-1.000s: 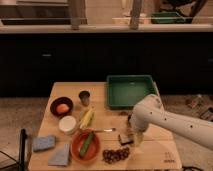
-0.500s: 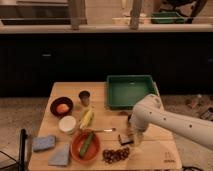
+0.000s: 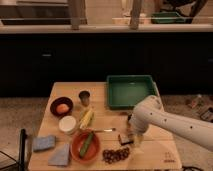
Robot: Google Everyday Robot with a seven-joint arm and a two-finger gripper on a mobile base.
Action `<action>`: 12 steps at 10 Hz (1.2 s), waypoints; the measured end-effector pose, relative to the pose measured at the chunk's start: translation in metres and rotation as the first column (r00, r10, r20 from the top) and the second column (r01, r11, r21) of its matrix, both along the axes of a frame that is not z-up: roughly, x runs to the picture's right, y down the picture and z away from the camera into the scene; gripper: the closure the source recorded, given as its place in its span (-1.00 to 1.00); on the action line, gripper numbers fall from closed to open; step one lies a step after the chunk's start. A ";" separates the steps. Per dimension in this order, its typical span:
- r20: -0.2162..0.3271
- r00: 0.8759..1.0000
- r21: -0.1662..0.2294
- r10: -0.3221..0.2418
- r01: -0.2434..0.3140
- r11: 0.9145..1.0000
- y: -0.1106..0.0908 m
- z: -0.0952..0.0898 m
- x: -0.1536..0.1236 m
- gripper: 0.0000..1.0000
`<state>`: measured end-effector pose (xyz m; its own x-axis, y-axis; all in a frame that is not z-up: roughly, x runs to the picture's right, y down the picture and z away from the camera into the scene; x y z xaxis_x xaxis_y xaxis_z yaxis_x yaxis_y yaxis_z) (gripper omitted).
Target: Place eraser in paper cup
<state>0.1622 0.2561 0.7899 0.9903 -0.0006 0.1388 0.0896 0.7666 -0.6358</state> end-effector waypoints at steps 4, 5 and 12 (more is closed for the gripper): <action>0.078 0.997 -0.017 -0.031 0.032 0.999 0.009 0.003 -0.010 -0.56; 0.093 0.995 -0.022 -0.034 0.036 0.999 0.013 0.003 -0.011 -0.38; 0.085 0.993 0.011 -0.076 0.075 0.997 -0.003 -0.024 -0.005 1.00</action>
<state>0.1576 0.2530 0.7661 0.9719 -0.0767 0.2225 0.2013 0.7606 -0.6172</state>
